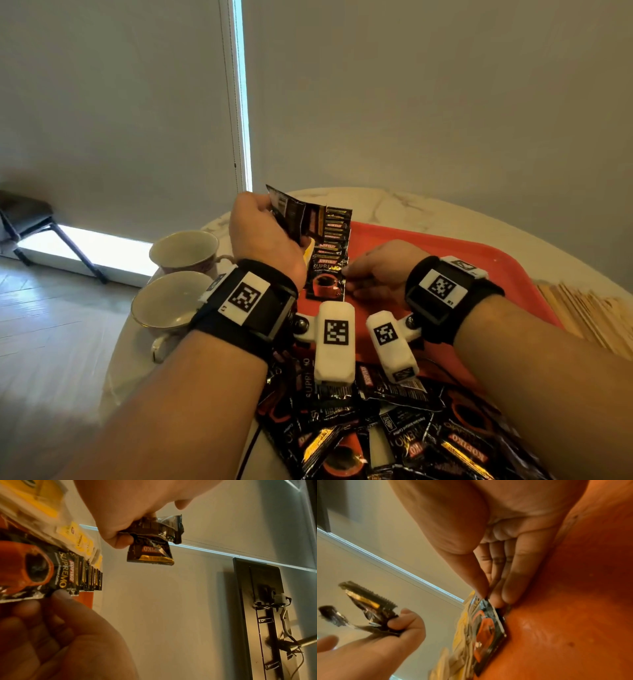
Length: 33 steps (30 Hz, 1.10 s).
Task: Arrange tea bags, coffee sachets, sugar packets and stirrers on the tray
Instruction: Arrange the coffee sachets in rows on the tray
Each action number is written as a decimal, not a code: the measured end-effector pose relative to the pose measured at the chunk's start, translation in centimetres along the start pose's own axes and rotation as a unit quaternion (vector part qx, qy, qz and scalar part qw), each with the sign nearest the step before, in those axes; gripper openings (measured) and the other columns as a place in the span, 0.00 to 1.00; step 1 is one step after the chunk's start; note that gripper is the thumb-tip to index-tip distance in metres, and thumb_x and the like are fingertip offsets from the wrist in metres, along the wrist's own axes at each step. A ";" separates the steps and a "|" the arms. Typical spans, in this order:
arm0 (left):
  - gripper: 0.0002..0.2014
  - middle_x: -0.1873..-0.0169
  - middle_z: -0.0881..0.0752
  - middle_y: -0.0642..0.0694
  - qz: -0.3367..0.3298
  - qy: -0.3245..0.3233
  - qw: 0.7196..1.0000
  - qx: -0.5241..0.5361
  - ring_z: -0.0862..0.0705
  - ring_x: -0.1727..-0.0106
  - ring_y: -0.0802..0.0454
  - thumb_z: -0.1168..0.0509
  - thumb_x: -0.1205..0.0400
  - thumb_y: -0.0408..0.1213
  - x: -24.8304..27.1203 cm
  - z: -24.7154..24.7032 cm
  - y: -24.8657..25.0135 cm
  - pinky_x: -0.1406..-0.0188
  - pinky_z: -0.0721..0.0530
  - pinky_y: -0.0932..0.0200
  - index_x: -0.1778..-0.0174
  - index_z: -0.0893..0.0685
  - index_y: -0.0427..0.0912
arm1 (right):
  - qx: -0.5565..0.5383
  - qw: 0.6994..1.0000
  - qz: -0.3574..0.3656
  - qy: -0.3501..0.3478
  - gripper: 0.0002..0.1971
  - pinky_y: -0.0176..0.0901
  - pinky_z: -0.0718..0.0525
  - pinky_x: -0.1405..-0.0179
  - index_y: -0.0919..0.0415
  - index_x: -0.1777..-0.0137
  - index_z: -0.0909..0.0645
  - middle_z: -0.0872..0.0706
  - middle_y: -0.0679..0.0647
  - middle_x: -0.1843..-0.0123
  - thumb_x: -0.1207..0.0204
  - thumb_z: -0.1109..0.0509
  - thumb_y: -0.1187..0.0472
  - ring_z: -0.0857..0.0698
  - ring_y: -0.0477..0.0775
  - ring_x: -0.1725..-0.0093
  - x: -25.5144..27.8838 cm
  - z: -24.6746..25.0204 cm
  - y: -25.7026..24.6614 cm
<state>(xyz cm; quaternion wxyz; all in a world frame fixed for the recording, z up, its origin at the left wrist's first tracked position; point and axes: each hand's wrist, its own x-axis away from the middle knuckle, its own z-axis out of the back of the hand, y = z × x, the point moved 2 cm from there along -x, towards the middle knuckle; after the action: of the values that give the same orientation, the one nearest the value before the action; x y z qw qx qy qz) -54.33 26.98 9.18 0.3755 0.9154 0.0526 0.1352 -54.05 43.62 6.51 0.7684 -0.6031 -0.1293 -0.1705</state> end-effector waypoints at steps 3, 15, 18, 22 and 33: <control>0.12 0.46 0.11 0.36 0.012 0.007 0.999 -0.031 0.11 0.54 0.41 0.40 0.22 0.39 -0.2 0.1 -0.3 0.69 0.20 0.52 0.46 0.20 0.39 | 0.003 1.000 -0.003 0.004 0.02 0.49 0.08 0.56 0.73 0.52 0.13 0.09 0.63 0.64 0.23 0.24 0.73 0.10 0.57 0.65 0.0 -0.4 -0.2; 0.11 0.47 0.09 0.37 -0.013 -0.051 0.996 -0.074 0.07 0.61 0.48 0.37 0.13 0.21 0.0 -0.8 -0.9 0.66 0.08 0.55 0.42 0.16 0.40 | -0.169 0.981 0.093 -0.025 0.09 0.45 0.14 0.59 0.60 0.50 0.14 0.12 0.52 0.64 0.20 0.25 0.54 0.14 0.50 0.66 1.0 0.6 -1.4; 0.11 0.46 0.07 0.37 -0.013 -0.067 0.994 -0.089 0.06 0.54 0.45 0.35 0.14 0.21 0.1 -0.8 -1.5 0.63 0.07 0.54 0.43 0.14 0.40 | -0.224 0.954 0.180 -0.083 0.16 0.47 0.12 0.54 0.59 0.42 0.13 0.08 0.54 0.52 0.24 0.25 0.49 0.10 0.51 0.57 2.2 1.3 -2.6; 0.10 0.47 0.06 0.38 -0.010 -0.079 0.991 -0.109 0.05 0.49 0.43 0.33 0.14 0.24 0.3 -0.7 -2.0 0.63 0.09 0.55 0.40 0.12 0.40 | -0.215 0.948 0.232 -0.023 0.05 0.44 0.10 0.60 0.64 0.46 0.13 0.08 0.60 0.50 0.19 0.26 0.64 0.10 0.53 0.57 1.9 1.8 -2.7; 0.10 0.53 0.06 0.46 -0.089 -0.025 0.984 -0.150 0.07 0.57 0.52 0.35 0.12 0.28 -0.4 -0.3 -0.7 0.61 0.09 0.54 0.38 0.18 0.44 | -0.119 0.964 0.234 -0.033 0.10 0.41 0.15 0.70 0.60 0.61 0.18 0.14 0.53 0.70 0.29 0.19 0.69 0.21 0.48 0.74 2.3 4.9 -4.1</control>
<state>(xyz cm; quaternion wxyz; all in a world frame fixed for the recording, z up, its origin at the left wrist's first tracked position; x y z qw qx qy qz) -54.83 27.60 8.81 0.5202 0.8435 0.1040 0.0848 -53.63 47.20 12.27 0.7048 -0.7090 0.0119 0.0197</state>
